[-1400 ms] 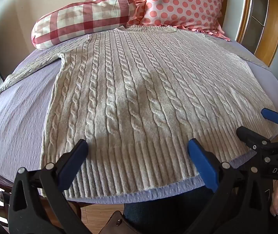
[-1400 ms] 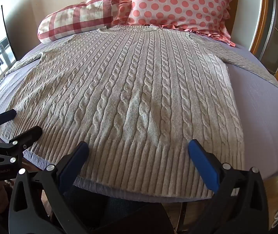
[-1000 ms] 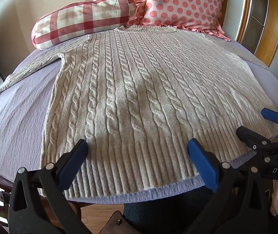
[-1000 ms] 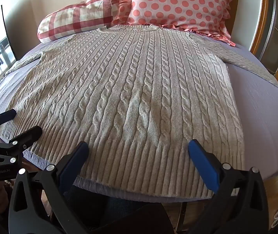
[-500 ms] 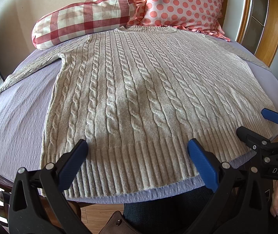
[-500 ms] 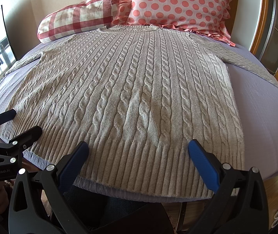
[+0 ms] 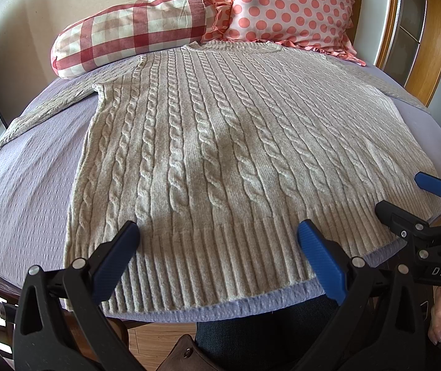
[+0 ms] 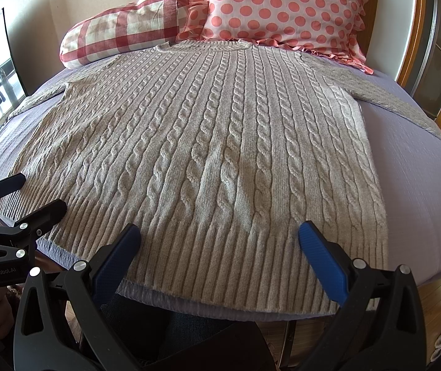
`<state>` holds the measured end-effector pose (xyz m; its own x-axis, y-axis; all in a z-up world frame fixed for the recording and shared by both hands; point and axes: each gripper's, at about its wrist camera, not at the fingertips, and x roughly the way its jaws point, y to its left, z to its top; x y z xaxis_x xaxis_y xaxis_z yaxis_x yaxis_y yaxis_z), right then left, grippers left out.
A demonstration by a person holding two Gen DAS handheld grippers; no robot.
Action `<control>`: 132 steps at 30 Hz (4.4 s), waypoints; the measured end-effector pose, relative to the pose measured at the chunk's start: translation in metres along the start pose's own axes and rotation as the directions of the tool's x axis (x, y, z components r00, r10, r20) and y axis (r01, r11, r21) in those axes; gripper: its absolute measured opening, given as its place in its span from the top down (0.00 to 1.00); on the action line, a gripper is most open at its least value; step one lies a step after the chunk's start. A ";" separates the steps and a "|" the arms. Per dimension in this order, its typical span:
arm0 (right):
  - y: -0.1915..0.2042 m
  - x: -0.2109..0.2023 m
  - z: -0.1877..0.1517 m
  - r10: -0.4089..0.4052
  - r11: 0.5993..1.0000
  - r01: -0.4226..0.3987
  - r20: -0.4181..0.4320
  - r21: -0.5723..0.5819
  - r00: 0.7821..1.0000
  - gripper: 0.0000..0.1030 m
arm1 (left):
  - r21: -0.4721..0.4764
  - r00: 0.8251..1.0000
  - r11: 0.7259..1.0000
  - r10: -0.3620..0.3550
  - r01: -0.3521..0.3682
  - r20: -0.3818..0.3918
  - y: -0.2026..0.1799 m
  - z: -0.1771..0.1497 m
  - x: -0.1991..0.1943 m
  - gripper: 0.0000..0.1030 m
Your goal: Fold small clothes
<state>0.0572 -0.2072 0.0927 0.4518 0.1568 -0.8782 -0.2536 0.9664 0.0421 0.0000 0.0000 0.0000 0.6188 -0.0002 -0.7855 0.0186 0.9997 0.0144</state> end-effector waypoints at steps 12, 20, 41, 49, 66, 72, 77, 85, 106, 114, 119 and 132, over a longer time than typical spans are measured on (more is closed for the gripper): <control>0.000 0.000 0.000 0.000 1.000 0.000 0.001 0.000 1.000 0.01 | 0.000 1.000 1.000 0.000 0.000 0.000 0.000 0.000 0.000 0.02; 0.000 0.000 0.000 0.000 1.000 0.000 0.001 0.000 1.000 0.01 | 0.000 1.000 1.000 0.000 0.000 0.001 0.000 0.000 0.000 0.02; 0.000 0.000 -0.001 0.000 1.000 0.000 0.003 0.000 1.000 0.01 | 0.000 1.000 1.000 0.000 0.000 0.001 0.000 0.000 0.000 0.02; -0.001 -0.001 0.000 0.001 1.000 -0.001 0.004 -0.003 1.000 0.01 | 0.000 1.000 1.000 0.000 0.000 0.000 0.000 0.000 0.000 0.02; -0.307 0.002 0.118 -0.124 0.775 -0.020 0.183 0.632 0.975 0.04 | -0.080 0.985 0.985 -0.144 0.152 0.098 0.071 0.059 -0.003 0.02; -0.446 0.061 0.106 -0.158 0.427 0.004 0.070 0.904 0.985 0.50 | -0.310 0.978 0.934 -0.134 0.178 0.158 0.159 0.088 0.014 0.02; -0.482 0.079 0.104 -0.218 0.344 -0.023 0.104 0.939 0.970 0.57 | -0.473 0.989 0.877 -0.023 0.092 0.149 0.217 0.097 0.022 0.02; -0.475 0.066 0.128 -0.296 0.466 -0.018 0.175 0.885 0.939 0.92 | -0.598 0.989 0.801 0.084 0.004 0.120 0.274 0.091 0.023 0.02; -0.037 0.052 0.268 0.435 0.888 -0.458 0.253 0.038 0.864 0.33 | -0.815 0.996 0.579 0.063 0.020 0.068 0.393 0.088 0.044 0.02; -0.092 0.039 0.226 0.305 0.922 -0.356 0.280 0.153 0.910 0.30 | -0.894 0.979 0.410 0.008 0.182 0.203 0.455 0.076 0.050 0.20; -0.106 0.044 0.210 0.298 0.913 -0.358 0.282 0.193 0.912 0.28 | -0.921 0.965 0.296 -0.005 0.252 0.262 0.496 0.065 0.058 0.41; -0.133 0.028 0.197 0.264 0.915 -0.351 0.360 0.200 0.895 0.26 | -0.634 0.964 0.773 0.144 0.031 0.222 0.382 0.207 0.002 0.93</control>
<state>0.2723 -0.2907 0.1564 0.6455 0.4691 -0.6028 -0.2192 0.8698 0.4421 0.1709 0.3769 0.1315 0.7737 0.1384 -0.6182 -0.4646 0.7873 -0.4053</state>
